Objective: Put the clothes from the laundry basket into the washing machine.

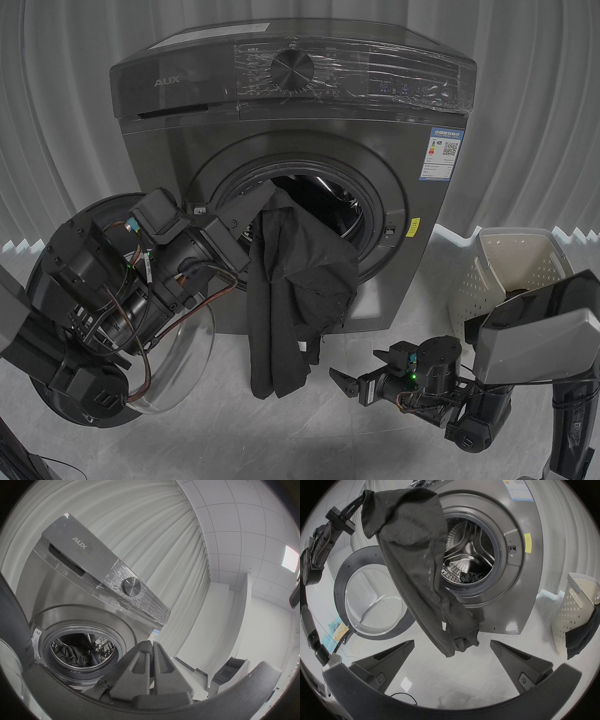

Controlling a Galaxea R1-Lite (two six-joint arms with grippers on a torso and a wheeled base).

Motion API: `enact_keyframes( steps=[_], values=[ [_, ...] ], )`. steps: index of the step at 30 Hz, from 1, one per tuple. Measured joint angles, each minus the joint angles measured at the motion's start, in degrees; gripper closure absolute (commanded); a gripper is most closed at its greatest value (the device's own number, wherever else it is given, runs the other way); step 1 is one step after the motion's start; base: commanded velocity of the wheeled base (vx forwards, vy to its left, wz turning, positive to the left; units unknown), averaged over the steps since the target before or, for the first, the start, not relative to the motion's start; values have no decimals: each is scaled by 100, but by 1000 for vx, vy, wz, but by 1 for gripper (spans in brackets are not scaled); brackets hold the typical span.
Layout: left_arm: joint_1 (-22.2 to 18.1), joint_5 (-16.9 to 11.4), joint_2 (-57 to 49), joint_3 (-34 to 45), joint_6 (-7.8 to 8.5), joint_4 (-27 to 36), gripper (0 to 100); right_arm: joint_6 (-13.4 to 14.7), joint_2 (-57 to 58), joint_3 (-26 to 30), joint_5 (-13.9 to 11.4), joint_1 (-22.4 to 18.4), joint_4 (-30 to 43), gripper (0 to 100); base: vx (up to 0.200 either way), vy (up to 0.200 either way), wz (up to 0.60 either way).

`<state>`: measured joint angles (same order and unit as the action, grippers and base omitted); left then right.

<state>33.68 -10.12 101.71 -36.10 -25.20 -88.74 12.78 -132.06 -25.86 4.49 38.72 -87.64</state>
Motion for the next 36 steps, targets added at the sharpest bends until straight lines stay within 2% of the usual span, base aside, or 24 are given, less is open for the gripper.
enact_keyframes(
  steps=[14, 28, 32, 36],
  values=[
    [-22, 0, 6, -4, -9, 0, 100, 2, -322, -339, -206, -52, -77, 0, 0, 0, 0],
    [-22, -6, -24, 40, 11, 0, 100, 9, -416, -518, -222, -107, -105, 0, 0, 0, 0],
    [-20, -11, -59, 74, 11, -2, 100, 6, -495, -755, -261, -151, -110, 0, 0, 0, 0],
    [-11, -15, -72, 107, 24, 0, 100, 13, -538, -1137, -453, -221, -116, 0, 0, 0, 0]
  ],
)
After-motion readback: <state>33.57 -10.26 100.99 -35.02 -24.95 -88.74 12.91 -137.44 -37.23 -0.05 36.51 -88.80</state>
